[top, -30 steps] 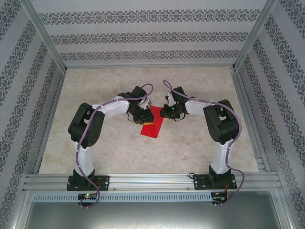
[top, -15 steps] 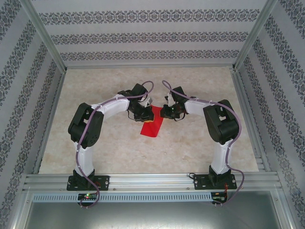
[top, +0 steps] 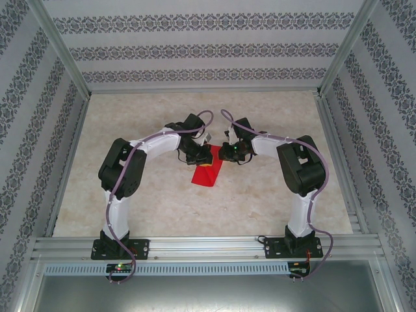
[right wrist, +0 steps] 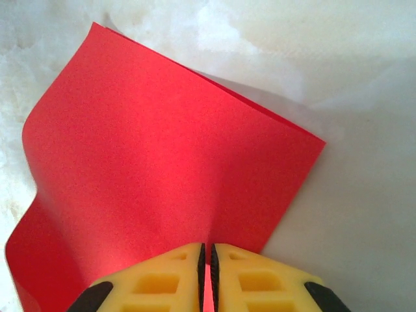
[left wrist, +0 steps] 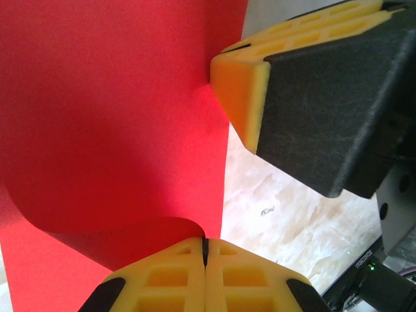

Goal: Fold a paper plane with a square sheet of paper (pick it up from the middle)
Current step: Fold the triangle a second time at the center of the table.

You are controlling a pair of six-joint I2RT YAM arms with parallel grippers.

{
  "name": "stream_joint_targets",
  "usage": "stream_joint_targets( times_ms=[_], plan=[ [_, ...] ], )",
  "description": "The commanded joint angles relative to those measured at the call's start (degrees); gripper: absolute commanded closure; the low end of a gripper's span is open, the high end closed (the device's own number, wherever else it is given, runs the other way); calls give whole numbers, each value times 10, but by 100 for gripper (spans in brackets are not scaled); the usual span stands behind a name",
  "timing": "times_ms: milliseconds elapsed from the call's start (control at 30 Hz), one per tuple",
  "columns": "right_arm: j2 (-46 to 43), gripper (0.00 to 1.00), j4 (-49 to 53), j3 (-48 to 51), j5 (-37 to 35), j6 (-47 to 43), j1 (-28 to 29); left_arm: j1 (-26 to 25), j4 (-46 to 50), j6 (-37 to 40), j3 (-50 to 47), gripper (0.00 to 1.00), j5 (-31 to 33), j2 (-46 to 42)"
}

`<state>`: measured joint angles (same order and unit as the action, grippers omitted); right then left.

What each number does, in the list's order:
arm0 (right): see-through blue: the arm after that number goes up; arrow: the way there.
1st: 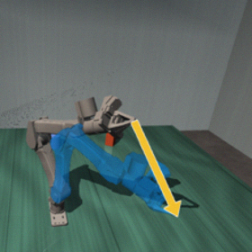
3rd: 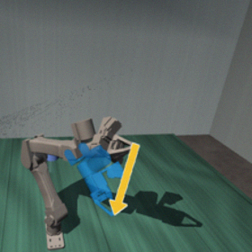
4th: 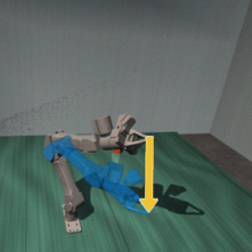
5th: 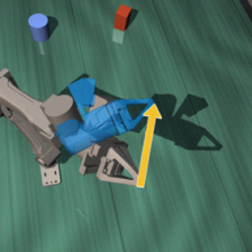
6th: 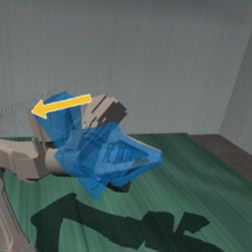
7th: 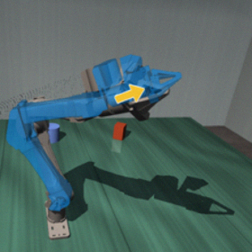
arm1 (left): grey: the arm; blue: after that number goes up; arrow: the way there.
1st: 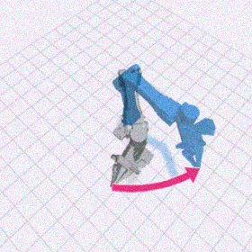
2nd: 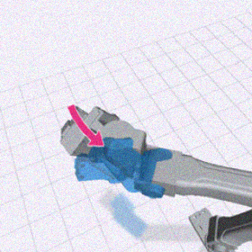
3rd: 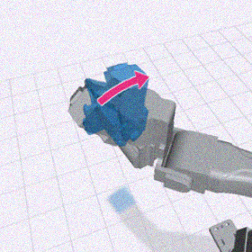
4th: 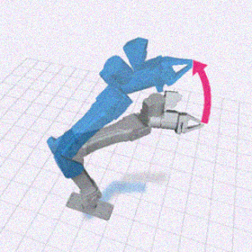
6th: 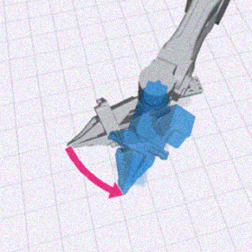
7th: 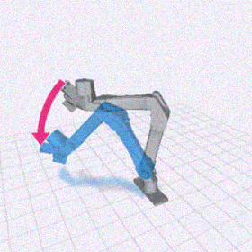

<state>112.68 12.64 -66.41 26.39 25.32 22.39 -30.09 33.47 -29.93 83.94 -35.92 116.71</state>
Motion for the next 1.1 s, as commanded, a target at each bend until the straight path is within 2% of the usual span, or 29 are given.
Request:
stream_joint_targets(
  times_ms=[0,1067],
  plan=[
    [23,86,20,-4,-11,-12,8,-9,14,10,18,92,-5,16],
    [18,86,8,5,0,-10,8,-17,-10,-13,36,92,17,58]
  ],
)
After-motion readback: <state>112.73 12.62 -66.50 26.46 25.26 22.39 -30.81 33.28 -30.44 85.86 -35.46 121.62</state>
